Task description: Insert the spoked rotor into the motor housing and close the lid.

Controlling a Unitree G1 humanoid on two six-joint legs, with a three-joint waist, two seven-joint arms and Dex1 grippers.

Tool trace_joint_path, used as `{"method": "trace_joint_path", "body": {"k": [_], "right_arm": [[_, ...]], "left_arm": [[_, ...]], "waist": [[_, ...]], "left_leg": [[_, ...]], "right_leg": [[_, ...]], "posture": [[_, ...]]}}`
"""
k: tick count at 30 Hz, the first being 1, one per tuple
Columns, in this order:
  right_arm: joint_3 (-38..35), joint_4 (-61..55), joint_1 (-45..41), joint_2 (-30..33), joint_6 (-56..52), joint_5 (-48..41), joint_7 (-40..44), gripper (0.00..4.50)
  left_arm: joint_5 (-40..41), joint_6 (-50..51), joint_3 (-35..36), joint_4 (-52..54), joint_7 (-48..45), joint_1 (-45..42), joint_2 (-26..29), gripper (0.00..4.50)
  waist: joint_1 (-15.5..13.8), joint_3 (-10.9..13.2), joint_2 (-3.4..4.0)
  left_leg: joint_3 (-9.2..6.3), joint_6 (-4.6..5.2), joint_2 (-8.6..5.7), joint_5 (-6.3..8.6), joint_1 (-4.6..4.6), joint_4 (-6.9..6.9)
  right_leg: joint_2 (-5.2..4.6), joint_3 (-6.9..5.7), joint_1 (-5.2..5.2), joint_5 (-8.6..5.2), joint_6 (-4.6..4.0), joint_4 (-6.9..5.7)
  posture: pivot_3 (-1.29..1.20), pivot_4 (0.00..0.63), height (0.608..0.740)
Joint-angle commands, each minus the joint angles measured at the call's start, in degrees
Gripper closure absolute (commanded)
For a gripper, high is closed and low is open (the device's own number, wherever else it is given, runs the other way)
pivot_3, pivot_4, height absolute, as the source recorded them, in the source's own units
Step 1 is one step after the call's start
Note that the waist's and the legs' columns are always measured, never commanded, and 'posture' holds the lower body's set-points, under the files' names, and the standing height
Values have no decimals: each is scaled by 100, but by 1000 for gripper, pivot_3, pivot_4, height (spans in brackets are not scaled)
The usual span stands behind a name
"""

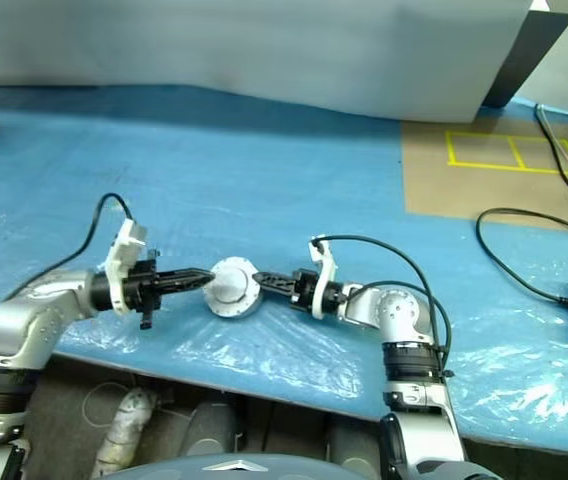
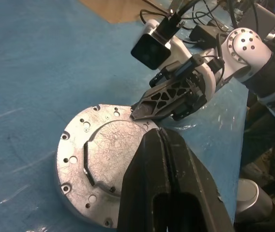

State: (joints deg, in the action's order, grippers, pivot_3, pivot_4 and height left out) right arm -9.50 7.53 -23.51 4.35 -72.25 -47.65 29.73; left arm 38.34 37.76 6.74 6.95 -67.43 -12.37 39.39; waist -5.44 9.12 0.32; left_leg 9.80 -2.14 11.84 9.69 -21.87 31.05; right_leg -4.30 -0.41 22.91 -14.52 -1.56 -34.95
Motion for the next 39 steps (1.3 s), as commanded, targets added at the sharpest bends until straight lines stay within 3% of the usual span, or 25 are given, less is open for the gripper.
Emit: {"method": "trace_joint_path", "body": {"k": [1, 9, 14, 21, 24, 27, 33, 38, 39], "right_arm": [[-115, -103, -1, 24, -21, -139, -12, 3357], [-251, -109, -68, -86, -48, -295, 1, 3405], [-1371, 233, -477, -347, -235, -1042, -518, 3405], [-1914, -108, -604, -510, -456, -1767, -1122, 3405], [-2037, -212, -718, -577, -443, -2114, -1427, 3405], [-2135, -293, -919, -615, -359, -2531, -1745, 3405], [-2043, -375, -1096, -567, -274, -3212, -2298, 3405], [-1815, -479, -1110, -520, -197, -3639, -2620, 3405], [-1768, -506, -1102, -507, -173, -3718, -2664, 3405]], "left_arm": [[37, -32, 109, 120, 88, 67, 67, 4500], [454, 299, 273, 322, 258, 174, 42, 4500], [1036, 861, 526, 560, 775, 314, -162, 4500], [1270, 998, 773, 575, 1247, 559, -343, 4500], [1780, 1366, 962, 466, 1681, 458, -630, 4500], [2143, 1538, 1037, 473, 1950, 504, -984, 3912], [2138, 1443, 918, 388, 1985, 563, -1259, 1784], [2232, 1451, 790, 346, 1883, 356, -1440, 182], [2243, 1467, 758, 328, 1876, 317, -1477, 38]], "waist": [[-1, 0, 0], [1, 0, -1], [-5, 2, -2], [29, 3, -5], [8, 4, -5], [3, 5, -8], [-5, 6, -10], [-5, 7, -12], [-5, 7, -12]], "left_leg": [[0, 0, -1, 0, 0, 0], [-1, 0, 0, 0, -1, 2], [-1, 0, -1, 0, -10, 10], [-3, -1, 3, 0, -12, 15], [-3, -2, 2, 0, -15, 12], [-3, -2, -1, 0, -18, 17], [-4, -2, 1, 0, -14, 18], [-6, -3, -2, 0, -19, 21], [-7, -3, -1, 0, -18, 22]], "right_leg": [[-1, 1, -1, 5, 8, 1], [0, -1, 0, 8, 14, 0], [-1, 0, 8, 8, 14, -9], [5, 0, 17, 9, 15, -25], [5, -1, 21, 10, 17, -28], [3, 0, 21, 11, 19, -31], [4, 0, 21, 12, 22, -38], [3, 0, 21, 16, 29, -37], [3, 0, 21, 17, 30, -37]], "posture": [[0, 150, 740], [0, 150, 740], [0, 150, 740], [0, 150, 740], [0, 150, 740], [0, 150, 740], [0, 150, 740], [0, 150, 740], [0, 150, 740]]}}
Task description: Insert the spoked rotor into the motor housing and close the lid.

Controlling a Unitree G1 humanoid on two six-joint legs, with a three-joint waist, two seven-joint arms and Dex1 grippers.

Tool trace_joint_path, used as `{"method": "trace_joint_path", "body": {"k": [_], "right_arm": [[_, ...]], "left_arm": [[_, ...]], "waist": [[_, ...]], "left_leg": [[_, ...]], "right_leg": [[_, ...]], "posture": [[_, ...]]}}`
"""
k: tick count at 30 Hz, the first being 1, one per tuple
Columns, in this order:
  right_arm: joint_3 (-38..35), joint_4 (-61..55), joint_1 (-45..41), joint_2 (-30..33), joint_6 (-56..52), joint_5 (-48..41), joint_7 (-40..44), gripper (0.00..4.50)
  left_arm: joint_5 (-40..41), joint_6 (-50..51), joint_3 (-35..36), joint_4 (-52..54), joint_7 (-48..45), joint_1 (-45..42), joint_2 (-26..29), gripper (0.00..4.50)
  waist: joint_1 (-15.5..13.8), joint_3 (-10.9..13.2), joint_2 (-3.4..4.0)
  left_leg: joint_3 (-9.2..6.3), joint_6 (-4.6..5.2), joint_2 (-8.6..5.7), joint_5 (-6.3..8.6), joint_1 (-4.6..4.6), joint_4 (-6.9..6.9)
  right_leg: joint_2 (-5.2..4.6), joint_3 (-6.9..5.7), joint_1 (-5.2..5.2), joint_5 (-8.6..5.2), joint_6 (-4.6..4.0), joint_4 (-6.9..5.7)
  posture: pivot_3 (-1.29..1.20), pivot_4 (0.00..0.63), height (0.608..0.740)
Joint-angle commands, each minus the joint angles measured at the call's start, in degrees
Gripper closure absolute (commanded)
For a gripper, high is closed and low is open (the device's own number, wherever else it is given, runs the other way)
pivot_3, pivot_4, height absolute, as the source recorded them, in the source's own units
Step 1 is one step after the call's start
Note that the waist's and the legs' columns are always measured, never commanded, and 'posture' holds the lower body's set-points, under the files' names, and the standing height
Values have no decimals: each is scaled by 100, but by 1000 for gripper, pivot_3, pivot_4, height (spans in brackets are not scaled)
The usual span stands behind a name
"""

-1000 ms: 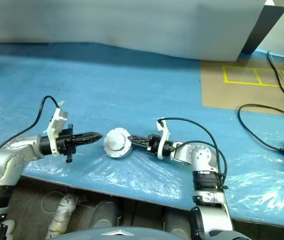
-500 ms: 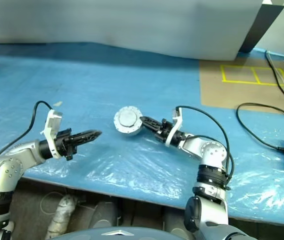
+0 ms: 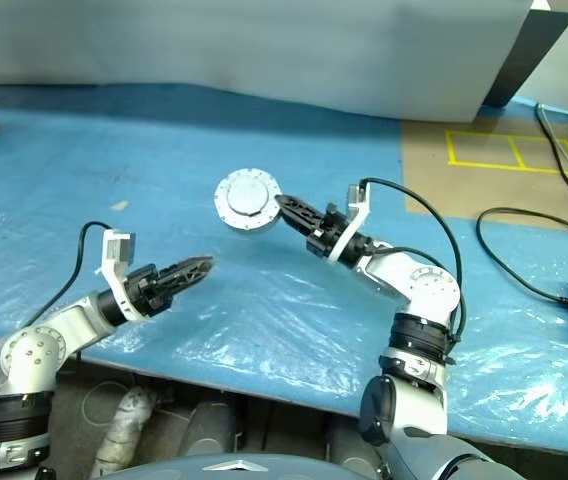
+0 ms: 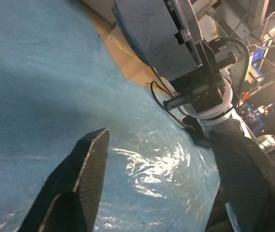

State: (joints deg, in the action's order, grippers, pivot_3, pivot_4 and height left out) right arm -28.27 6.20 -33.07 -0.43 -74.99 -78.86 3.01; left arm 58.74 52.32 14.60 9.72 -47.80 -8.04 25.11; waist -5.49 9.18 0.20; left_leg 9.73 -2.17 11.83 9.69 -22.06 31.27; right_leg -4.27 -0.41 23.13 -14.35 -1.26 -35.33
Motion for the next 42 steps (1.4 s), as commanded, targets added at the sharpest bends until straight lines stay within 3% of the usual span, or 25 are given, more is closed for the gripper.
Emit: {"method": "trace_joint_path", "body": {"k": [1, 8, 18, 36, 39, 42], "right_arm": [[148, -399, -131, -9, 122, -663, -23, 3405], [447, -513, -35, 211, 313, -1055, -258, 3405], [883, -658, 114, 581, 603, -1467, -497, 3405], [1347, -614, 209, 986, 979, -1779, -594, 3405], [1377, -624, 240, 1001, 1020, -1800, -619, 3405], [1409, -636, 270, 1012, 1081, -1817, -653, 3405]], "left_arm": [[182, 7, -61, 25, -70, -140, -81, 38], [-132, -528, -55, -533, 329, -673, -633, 38], [463, -478, 81, -588, 866, -1275, -1367, 38], [504, -359, -99, -1167, 1335, -1575, -1980, 38], [686, -333, 152, -1423, 1586, -1688, -2028, 620], [1011, -201, 397, -1522, 1911, -1767, -2062, 1547]], "waist": [[0, 0, 0], [-4, 1, -2], [-6, 4, -8], [-15, 5, -9], [-15, 5, -9], [-11, 5, -9]], "left_leg": [[0, 0, 0, 0, 0, 0], [-3, 0, -2, 0, -3, 4], [-15, 0, -4, 0, -17, 22], [-92, 1, -6, 0, -85, 104], [-104, 1, -6, 0, -95, 112], [-114, 1, -6, 0, -105, 119]], "right_leg": [[0, 0, 0, 0, 0, 0], [0, 1, 0, 4, 7, -1], [0, -2, -1, 9, 16, -2], [-1, -41, -1, 19, 31, -22], [-1, -51, -1, 19, 31, -23], [-2, -60, -1, 19, 31, -24]], "posture": [[0, 150, 740], [0, 150, 740], [0, 150, 740], [0, 150, 740], [0, 150, 740], [0, 150, 740]]}}
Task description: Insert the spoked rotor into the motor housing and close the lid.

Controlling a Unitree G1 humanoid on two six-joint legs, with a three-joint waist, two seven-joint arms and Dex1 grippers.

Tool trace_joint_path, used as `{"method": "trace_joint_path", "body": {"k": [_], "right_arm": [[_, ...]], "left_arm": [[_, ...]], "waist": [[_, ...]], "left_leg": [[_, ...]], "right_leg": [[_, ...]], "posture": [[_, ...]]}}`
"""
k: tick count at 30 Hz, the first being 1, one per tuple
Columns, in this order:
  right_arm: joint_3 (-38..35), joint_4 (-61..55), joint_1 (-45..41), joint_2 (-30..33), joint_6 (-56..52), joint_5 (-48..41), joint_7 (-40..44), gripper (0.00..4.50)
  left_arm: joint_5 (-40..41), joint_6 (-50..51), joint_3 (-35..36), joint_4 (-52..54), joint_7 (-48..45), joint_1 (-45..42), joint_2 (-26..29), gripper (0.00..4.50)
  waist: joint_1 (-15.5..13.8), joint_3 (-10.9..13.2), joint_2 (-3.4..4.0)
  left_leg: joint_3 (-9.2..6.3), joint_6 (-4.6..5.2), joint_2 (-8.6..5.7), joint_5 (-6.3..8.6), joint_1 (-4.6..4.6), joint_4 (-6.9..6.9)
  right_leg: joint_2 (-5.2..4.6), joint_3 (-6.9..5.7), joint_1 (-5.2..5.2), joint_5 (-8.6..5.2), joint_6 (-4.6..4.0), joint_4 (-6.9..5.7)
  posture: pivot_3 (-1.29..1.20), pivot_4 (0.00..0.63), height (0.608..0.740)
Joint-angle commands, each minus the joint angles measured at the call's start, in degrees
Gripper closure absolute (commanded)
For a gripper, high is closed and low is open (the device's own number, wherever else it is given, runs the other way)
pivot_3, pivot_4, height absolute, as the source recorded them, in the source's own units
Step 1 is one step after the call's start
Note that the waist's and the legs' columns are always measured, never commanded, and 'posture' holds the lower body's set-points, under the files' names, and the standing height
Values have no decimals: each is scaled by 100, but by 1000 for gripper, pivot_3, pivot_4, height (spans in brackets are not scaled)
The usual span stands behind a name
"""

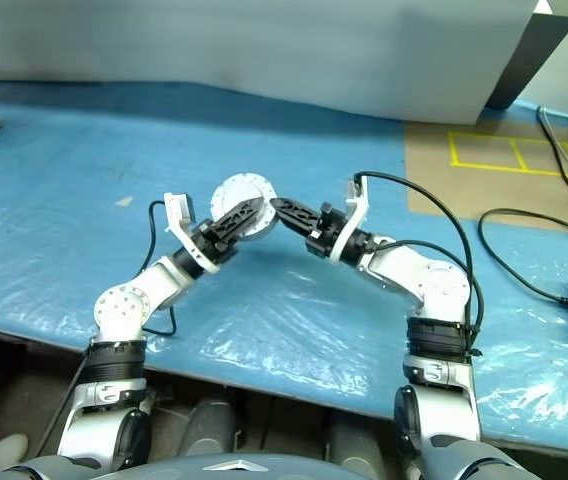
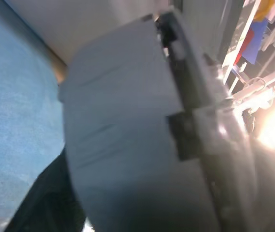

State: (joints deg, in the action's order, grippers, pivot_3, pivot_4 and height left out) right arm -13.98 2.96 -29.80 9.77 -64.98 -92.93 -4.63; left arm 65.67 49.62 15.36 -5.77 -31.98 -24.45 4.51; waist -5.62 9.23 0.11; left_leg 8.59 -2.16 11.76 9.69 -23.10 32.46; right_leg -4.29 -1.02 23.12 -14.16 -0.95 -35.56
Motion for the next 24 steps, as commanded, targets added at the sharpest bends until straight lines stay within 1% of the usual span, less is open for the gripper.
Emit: {"method": "trace_joint_path", "body": {"k": [1, 3, 6, 11, 16, 18, 21, 23, 24], "right_arm": [[-9, -316, -51, -1, 96, -414, 104, 3405], [12, -323, -39, 15, 121, -431, 93, 3405], [45, -315, -29, 33, 156, -462, 82, 3405], [101, -274, -16, 23, 256, -553, -40, 3405], [116, -306, -31, -31, 417, -425, -281, 3405], [100, -317, -32, -52, 490, -387, -363, 3405], [142, -508, -45, -4, 608, 30, -236, 3405], [162, -584, -38, -6, 650, 136, -171, 3405], [166, -594, -29, -13, 658, 142, -157, 3065]], "left_arm": [[438, 167, 331, 80, 417, -100, -16, 1729], [706, 421, 307, 188, 639, -12, -35, 1836], [1030, 765, 228, 349, 842, 156, -20, 1836], [1520, 996, 365, 181, 1392, 184, -27, 1978], [1880, 1096, 376, 156, 1701, 173, -43, 1978], [1928, 1114, 331, 197, 1731, 177, -23, 2024], [1739, 1035, 257, 130, 1854, 140, 11, 2035], [1637, 948, 237, 121, 1860, 106, 14, 2035], [1642, 917, 245, 114, 1887, 90, 4, 2035]], "waist": [[1, 0, 0], [1, 0, 0], [1, 0, 0], [-3, 0, 0], [-3, 0, 0], [-2, 0, 0], [-3, 0, -1], [-3, 0, -1], [-3, 0, -1]], "left_leg": [[0, 0, -1, 0, 0, 0], [-3, 0, 0, 0, -2, -1], [-5, 0, -1, 0, -3, -1], [-7, 0, 0, 0, -4, 2], [-9, 0, 0, 0, -3, 9], [-9, 0, 0, 0, -3, 8], [-10, 0, 0, 0, -4, 7], [-11, 0, 0, 0, -5, 7], [-12, 0, 0, 0, -5, 7]], "right_leg": [[-1, 0, 0, 0, 0, 0], [-1, -5, 0, 0, 0, 1], [-1, -8, 0, 0, 0, 1], [-1, -9, -1, 0, 0, 0], [-2, -9, -8, 2, 5, 1], [-2, -9, -8, 3, 5, 2], [-2, -11, -8, 3, 5, 3], [-2, -13, -8, 3, 6, 4], [-2, -14, -8, 3, 6, 4]], "posture": [[0, 150, 740], [0, 150, 740], [0, 150, 740], [0, 150, 740], [0, 150, 740], [0, 150, 740], [0, 150, 740], [0, 150, 740], [0, 150, 740]]}}
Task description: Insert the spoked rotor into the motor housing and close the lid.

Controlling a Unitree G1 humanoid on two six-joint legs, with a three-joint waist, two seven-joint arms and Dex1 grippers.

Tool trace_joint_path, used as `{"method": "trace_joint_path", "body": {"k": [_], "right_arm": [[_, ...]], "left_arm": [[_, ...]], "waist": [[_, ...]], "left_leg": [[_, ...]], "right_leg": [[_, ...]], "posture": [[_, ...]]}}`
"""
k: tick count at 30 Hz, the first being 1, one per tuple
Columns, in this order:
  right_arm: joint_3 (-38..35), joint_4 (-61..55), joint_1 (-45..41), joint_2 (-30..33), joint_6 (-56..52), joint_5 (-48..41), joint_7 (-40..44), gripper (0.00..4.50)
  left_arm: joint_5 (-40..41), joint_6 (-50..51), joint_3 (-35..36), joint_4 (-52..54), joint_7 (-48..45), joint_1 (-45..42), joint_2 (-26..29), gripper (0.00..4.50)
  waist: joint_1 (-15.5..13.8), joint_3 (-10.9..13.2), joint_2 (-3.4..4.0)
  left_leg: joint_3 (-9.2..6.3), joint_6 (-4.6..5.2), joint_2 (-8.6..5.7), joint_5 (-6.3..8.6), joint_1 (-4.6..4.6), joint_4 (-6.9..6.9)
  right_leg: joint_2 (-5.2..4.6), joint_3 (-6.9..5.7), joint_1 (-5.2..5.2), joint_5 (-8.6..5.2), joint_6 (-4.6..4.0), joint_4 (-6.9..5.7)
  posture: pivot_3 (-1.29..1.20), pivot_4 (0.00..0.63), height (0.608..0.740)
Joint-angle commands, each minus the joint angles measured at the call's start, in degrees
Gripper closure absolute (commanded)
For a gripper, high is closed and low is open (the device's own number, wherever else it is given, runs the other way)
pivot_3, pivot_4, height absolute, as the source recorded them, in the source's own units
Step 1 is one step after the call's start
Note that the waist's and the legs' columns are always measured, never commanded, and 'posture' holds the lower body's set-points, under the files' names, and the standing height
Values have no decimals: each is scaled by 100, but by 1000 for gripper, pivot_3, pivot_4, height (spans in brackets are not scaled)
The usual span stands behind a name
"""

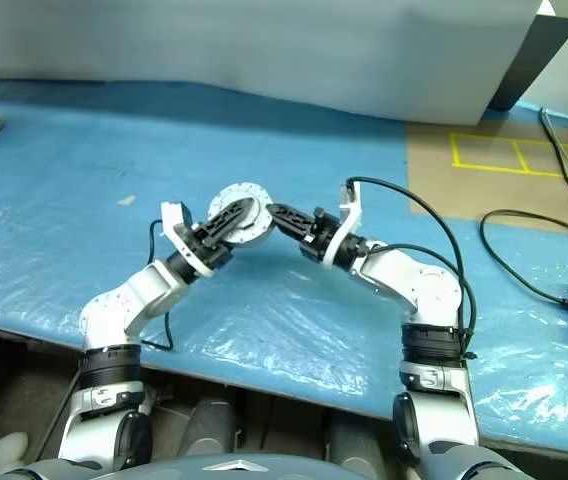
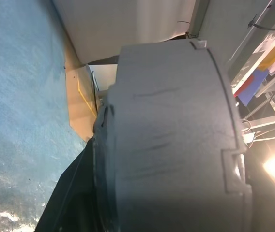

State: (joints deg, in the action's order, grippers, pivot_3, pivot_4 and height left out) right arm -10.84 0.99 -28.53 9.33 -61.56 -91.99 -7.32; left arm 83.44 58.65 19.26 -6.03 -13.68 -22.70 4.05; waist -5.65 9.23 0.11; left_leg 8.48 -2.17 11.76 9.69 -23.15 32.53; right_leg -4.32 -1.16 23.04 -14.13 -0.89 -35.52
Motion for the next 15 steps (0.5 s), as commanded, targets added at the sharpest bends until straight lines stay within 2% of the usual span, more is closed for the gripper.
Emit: {"method": "trace_joint_path", "body": {"k": [1, 5, 11, 15], "right_arm": [[-155, -403, -146, 7, 337, 37, 146, 2691], [-131, -270, -140, 32, 210, -228, 287, 1435], [-126, -125, -135, 62, 176, -369, 332, 1435], [-107, -86, -113, 75, 203, -306, 326, 1435]], "left_arm": [[-107, -6, -130, 139, 37, -108, 41, 2035], [-141, -216, -38, 30, 178, -235, -52, 2035], [-212, -616, 128, 105, 320, -459, -111, 2035], [-679, -1598, 460, 314, 557, -754, -72, 2035]], "waist": [[-3, 0, 0], [2, 0, 0], [8, 0, -1], [23, 1, -2]], "left_leg": [[0, 0, 0, 0, 0, 0], [-1, 0, -1, 0, 0, 1], [-2, 0, -1, 0, 0, 1], [-2, 0, 0, 0, 1, 2]], "right_leg": [[0, 0, 0, 0, 1, 0], [-1, 0, -2, 2, 4, 3], [0, -1, -2, 2, 4, 2], [0, 0, -2, 3, 5, 0]], "posture": [[0, 150, 740], [0, 150, 740], [0, 150, 740], [0, 150, 740]]}}
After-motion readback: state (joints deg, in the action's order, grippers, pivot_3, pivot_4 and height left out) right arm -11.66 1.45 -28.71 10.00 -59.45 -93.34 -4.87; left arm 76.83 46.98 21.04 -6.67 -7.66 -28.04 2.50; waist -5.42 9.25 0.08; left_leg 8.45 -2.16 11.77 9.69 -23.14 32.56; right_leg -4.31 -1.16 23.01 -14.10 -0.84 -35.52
